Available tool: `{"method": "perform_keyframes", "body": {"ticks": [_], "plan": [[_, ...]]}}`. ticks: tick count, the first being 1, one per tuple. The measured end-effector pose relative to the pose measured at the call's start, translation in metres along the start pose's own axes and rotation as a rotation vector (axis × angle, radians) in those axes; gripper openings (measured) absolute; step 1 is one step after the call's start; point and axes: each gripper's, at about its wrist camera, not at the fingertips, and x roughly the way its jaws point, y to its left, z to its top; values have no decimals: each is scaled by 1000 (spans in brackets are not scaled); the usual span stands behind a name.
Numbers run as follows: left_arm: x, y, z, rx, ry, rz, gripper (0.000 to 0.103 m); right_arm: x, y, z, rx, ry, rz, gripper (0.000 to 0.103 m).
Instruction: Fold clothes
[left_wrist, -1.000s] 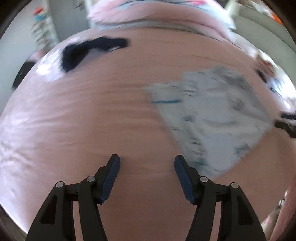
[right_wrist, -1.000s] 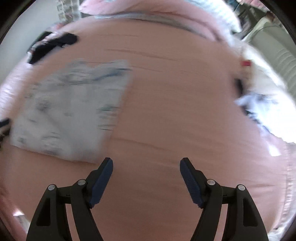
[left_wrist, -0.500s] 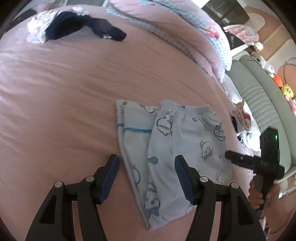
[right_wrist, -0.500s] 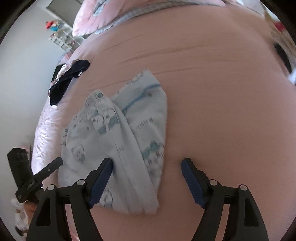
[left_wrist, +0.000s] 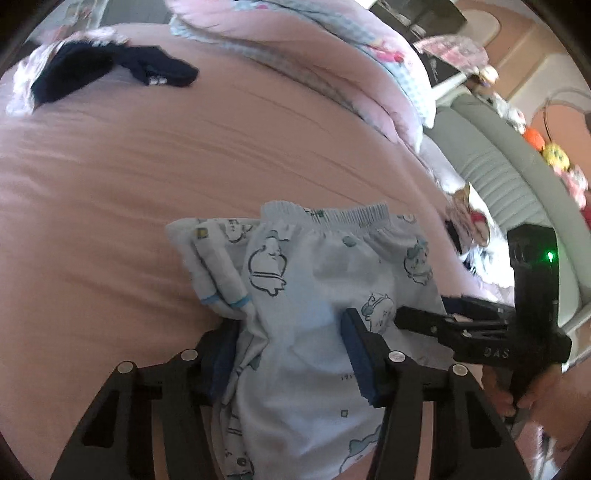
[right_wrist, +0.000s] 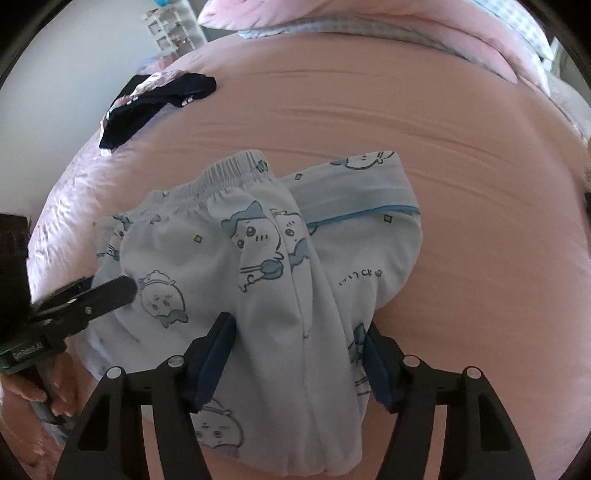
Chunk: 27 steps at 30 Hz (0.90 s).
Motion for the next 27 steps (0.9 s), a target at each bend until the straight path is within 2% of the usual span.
{"method": "perform_keyframes", "body": {"ticks": [4,5,6,7,8,9,11,15,20,22,25,27], "plan": [[-4,1,-2,6,-3,0,51,3,8,4,1,-22,-27,67],[-5,-1,-3,16,-4,14,47,2,11,1,-1,-28,-43,66],[-5,-5,-3,22,-7,31,37,1,13,-1,0,-33,-56,62],[-4,-6,-2,16,-9,33,31,-3,12,-3,19,-37,-50,59],[-4,-6,0,7,-11,29,23,-6,13,-3,37,-39,-42,48],[-3,-7,1,-2,-14,25,21,-1,20,6,56,-35,-25,34],[-12,-11,3,3,-28,23,15,-12,16,1,93,-24,21,18],[-33,-36,4,51,-71,-2,12,-54,14,-11,84,-74,64,16],[-49,-80,-5,114,-70,-50,11,-110,17,-30,67,-147,69,16],[-56,-101,-15,132,-52,-76,11,-116,20,-29,69,-169,66,16],[-64,-144,-30,182,-52,-123,11,-147,4,-66,108,-208,40,16],[-67,-158,-46,189,-47,-140,11,-164,-12,-99,166,-243,41,16]]}}
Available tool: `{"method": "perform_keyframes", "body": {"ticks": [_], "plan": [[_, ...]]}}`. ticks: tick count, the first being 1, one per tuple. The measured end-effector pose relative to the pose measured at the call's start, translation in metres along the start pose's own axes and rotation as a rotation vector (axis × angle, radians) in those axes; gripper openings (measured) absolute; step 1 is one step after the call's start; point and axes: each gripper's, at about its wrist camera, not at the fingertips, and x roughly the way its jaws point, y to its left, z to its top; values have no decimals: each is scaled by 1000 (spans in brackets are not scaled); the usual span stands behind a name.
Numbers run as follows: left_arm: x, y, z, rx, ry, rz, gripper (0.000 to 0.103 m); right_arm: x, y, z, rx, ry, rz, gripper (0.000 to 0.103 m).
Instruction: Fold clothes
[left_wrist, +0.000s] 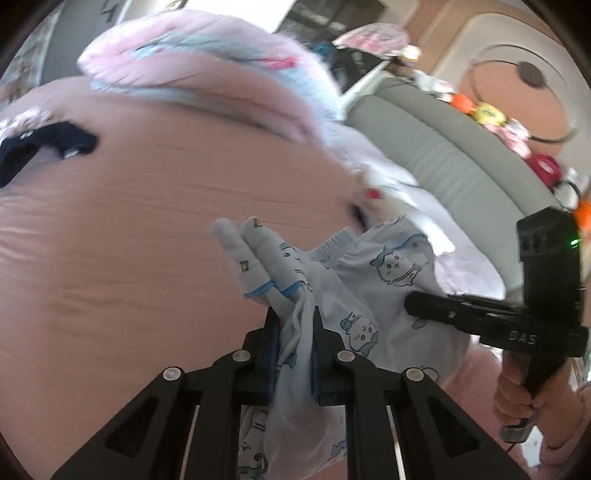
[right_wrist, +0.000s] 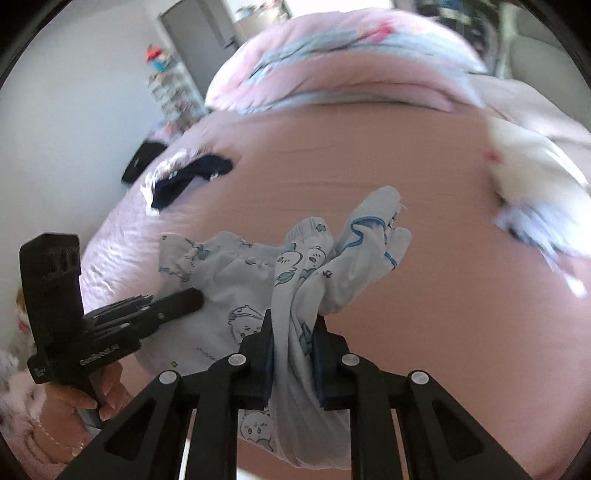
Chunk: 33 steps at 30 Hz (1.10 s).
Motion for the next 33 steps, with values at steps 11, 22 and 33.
{"method": "perform_keyframes", "body": {"ticks": [11,22,33], "plan": [[31,18,-49,-146,136,171,27,20,-102,-99,336,71,1,32],[34,20,-66,-162,153,175,52,27,-90,-100,161,84,-82,57],[-9,24,-73,-219,115,195,46,-7,-104,-95,227,-10,-103,59]]}}
